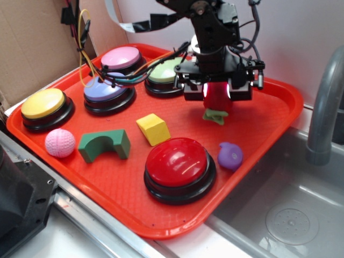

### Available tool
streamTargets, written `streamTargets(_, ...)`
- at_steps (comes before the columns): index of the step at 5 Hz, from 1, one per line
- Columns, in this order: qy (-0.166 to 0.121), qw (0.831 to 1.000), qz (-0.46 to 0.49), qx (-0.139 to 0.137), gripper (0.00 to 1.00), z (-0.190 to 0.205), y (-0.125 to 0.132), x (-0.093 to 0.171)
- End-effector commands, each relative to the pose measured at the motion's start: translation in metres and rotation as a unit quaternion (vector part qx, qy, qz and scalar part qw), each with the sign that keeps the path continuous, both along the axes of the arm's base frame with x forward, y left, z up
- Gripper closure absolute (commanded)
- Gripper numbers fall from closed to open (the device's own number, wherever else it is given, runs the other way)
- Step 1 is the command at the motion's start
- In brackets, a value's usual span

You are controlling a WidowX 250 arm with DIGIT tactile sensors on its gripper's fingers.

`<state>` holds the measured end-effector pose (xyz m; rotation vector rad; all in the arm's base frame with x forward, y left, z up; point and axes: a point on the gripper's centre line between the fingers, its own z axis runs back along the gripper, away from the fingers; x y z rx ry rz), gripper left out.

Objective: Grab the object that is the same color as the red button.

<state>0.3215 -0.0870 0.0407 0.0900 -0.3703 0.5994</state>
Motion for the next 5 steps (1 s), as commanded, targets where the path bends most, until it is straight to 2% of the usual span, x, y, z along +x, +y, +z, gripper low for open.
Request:
streamTargets(1,0.061,0.99,-0.128,0.0,1.0,0.069,0.002,-0.005)
streamTargets(2,0.075,0.983,-0.165,-0.008,1.0,0.11,0.019,-0.017)
streamTargets(3,0.058,0.984,-0.164,-0.036,1.0,0.146,0.039,-0.041)
streamTargets(5,0.008,0.989,-0.138,-0.059,1.0,0.182,0.086,-0.082)
